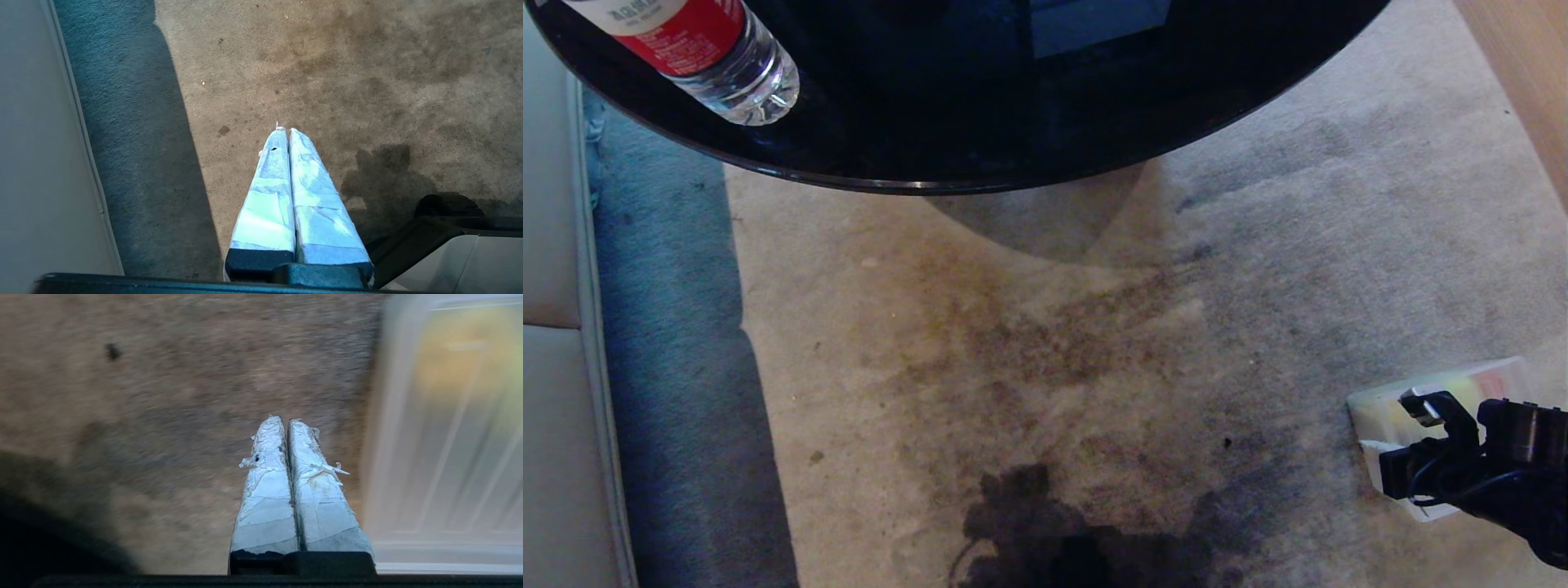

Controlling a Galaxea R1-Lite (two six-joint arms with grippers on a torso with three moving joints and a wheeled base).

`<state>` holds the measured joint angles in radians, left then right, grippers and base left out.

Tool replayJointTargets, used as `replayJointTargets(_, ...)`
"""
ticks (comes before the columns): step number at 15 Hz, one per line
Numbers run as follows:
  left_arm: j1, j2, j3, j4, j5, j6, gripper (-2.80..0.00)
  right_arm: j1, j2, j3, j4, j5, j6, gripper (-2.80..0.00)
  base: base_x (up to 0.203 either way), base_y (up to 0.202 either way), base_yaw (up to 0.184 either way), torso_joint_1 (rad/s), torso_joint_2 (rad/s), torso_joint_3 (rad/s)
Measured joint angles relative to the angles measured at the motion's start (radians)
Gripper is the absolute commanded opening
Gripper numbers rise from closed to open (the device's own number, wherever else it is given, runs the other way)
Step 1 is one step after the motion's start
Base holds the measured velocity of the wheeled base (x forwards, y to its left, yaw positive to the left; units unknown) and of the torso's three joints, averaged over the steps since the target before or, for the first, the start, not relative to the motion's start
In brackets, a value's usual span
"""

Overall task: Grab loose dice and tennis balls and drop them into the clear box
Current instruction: Close the lid

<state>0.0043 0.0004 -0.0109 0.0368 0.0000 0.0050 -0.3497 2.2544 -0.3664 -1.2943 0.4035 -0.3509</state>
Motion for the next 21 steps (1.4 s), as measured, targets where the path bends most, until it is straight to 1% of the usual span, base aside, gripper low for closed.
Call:
replayJointTargets(5, 0.000, 0.000, 0.000, 0.000, 0.000, 0.000, -2.80, -0.055, 0.045, -0.043, -0.027, -0.007, -0.019, -2.80, 0.000, 0.000, 0.000, 0.000, 0.00, 0.000)
replayJointTargets(8, 0.000, 0.000, 0.000, 0.000, 0.000, 0.000, -2.80, -0.074, 0.072, -0.050, -0.028, -0.007, -0.021, -2.80, 0.000, 0.000, 0.000, 0.000, 0.00, 0.000)
replayJointTargets(14, 0.000, 0.000, 0.000, 0.000, 0.000, 0.000, -2.80, -0.085, 0.112, -0.079, -0.033, -0.008, -0.032, -2.80, 0.000, 0.000, 0.000, 0.000, 0.00, 0.000)
replayJointTargets(17, 0.000, 0.000, 0.000, 0.000, 0.000, -0.001, -2.80, -0.090, 0.117, -0.078, -0.050, -0.006, -0.066, -2.80, 0.000, 0.000, 0.000, 0.000, 0.00, 0.000)
replayJointTargets(21, 0.000, 0.000, 0.000, 0.000, 0.000, 0.000, -2.80, -0.088, 0.133, -0.074, -0.058, -0.007, -0.074, -2.80, 0.000, 0.000, 0.000, 0.000, 0.00, 0.000)
